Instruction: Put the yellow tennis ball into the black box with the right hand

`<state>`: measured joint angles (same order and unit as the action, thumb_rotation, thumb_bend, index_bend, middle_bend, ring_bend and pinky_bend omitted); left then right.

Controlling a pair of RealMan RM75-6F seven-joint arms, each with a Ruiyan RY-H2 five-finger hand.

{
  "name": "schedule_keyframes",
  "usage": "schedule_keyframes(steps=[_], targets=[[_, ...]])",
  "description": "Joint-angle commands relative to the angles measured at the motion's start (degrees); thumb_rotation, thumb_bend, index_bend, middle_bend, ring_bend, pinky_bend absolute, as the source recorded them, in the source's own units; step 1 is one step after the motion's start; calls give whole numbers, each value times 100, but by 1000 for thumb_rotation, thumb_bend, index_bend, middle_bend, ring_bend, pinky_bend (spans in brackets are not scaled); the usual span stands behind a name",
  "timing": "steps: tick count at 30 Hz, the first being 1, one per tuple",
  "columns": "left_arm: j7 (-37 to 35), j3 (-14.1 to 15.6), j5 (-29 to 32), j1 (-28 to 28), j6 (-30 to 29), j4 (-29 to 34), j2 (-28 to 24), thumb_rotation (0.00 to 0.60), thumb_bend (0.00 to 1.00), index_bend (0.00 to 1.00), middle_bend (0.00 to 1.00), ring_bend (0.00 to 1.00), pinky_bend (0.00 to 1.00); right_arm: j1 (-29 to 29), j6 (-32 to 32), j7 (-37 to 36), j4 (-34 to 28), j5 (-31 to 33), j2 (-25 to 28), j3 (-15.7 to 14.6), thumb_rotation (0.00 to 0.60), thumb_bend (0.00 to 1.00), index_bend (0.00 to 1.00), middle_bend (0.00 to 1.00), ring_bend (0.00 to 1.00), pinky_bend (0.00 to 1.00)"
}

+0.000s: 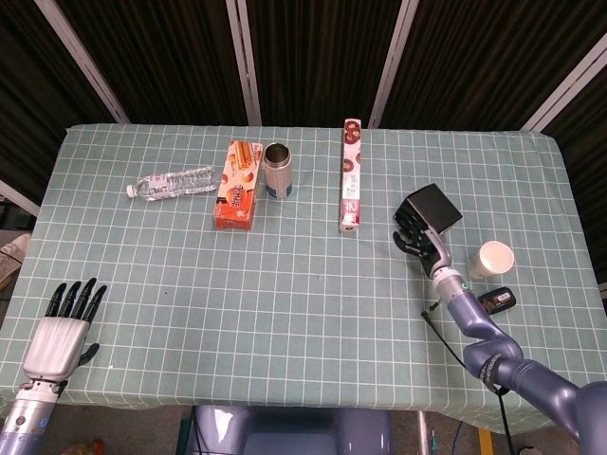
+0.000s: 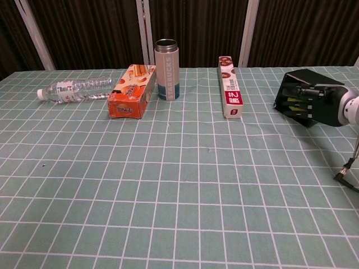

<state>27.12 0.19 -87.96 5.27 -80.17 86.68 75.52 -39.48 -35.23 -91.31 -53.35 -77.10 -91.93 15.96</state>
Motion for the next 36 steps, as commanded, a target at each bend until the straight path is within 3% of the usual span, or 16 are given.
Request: schedule_keyframes(steps=[1,5,10,18,23,27,28,30,36], targets=[[15,4,12,8,0,6,5,600,153,0,0,0,40,-42,-99,277,406,-168,-128,-139,600,510,0,9,0,0],[29,33,22,26,25,29,2,600,153,0,0,0,40,20,-263,451,537,-216,-139,-213,600,511,0,13,0,0],[79,69,12,38,24,73,-4,600,153,0,0,0,40,178,-519,456,168,-309,63,-306,600,511,0,14,0,0],[66,137,-98,16,-75,133,-44,600,154,0,0,0,40,474,-881,633,-951,-519,558,-562,600,511,0,14,0,0],[-17,233,-308,-41,-258,204,-125,600,154,0,0,0,40,886,-1591,1078,-2169,-974,1132,-944,600,510,0,14,0,0],[-182,344,-571,-114,-481,252,-232,600,153,0,0,0,40,1554,-2944,2417,-2809,-1569,1508,-1339,600,510,0,14,0,0],[-232,377,-648,-136,-545,257,-262,600,153,0,0,0,40,1812,-3490,3179,-2755,-1746,1553,-1392,600,510,0,14,0,0],[-373,475,-808,-208,-690,268,-351,600,153,0,0,0,40,2682,-5063,5531,-2513,-2182,1613,-1515,600,510,0,14,0,0],[-504,554,-949,-273,-814,261,-431,600,154,0,0,0,40,3509,-5824,7816,-2500,-2262,1808,-1842,600,503,0,6,0,0]])
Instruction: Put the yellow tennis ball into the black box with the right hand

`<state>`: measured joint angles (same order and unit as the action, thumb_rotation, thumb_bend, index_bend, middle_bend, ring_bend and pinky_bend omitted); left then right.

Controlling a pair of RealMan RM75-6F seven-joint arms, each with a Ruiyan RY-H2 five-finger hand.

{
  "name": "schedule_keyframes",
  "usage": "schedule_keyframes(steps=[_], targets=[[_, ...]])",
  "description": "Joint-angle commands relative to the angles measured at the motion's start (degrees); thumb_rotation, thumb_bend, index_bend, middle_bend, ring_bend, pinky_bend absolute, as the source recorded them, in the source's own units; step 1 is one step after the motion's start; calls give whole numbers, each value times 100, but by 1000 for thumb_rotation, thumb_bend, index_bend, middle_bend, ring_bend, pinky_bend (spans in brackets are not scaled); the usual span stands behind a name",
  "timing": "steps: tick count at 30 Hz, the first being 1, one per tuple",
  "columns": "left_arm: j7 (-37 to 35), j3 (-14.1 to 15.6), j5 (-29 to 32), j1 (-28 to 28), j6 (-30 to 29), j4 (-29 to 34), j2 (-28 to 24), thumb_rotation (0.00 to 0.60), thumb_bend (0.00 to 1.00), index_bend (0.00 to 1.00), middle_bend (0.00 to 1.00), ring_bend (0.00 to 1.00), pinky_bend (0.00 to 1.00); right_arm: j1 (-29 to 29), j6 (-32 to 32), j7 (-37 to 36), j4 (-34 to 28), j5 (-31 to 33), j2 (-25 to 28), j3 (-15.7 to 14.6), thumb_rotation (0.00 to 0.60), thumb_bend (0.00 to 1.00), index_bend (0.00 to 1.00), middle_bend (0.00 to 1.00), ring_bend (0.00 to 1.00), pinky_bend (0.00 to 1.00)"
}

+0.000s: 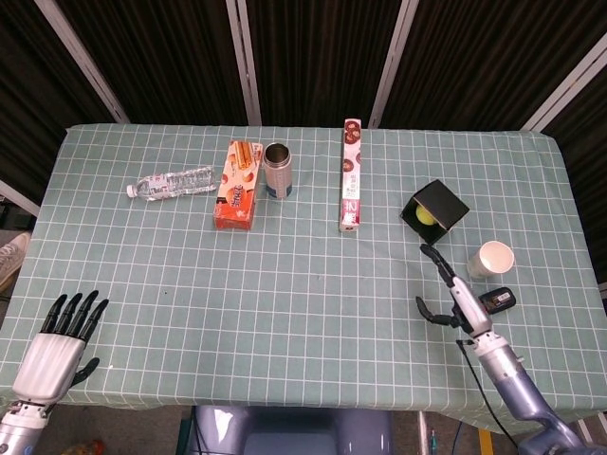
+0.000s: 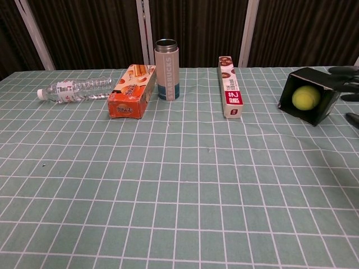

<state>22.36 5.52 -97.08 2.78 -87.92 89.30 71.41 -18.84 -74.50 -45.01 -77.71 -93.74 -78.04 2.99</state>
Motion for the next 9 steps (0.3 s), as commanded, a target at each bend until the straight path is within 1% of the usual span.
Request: schedule_keyframes(steps=[1,3,4,5,7,9], targets=[[-36,38,-80,-51,-93,-7,-32,600,153,0,0,0,40,1646,-1974,3692,-94,-615,533,-695,600,489,0,2,0,0],[-39,70,-156,-83,-158,-18,-41,600,153,0,0,0,40,1824,-2060,4231,-137,-701,666,-851,600,465,0,0,0,0],[-50,96,-215,-101,-195,-30,-45,600,153,0,0,0,40,1938,-2162,4527,-214,-713,731,-889,600,462,0,0,0,0],[-55,116,-252,-114,-217,-41,-48,600,153,0,0,0,40,2003,-2226,4675,-279,-713,765,-903,600,462,0,0,0,0],[-71,154,-339,-141,-269,-64,-56,600,154,0,0,0,40,2090,-2288,4810,-483,-708,872,-939,600,461,0,0,0,0],[-79,168,-396,-164,-317,-89,-55,600,153,0,0,0,40,2105,-2265,4735,-653,-687,977,-961,600,462,0,0,0,0]])
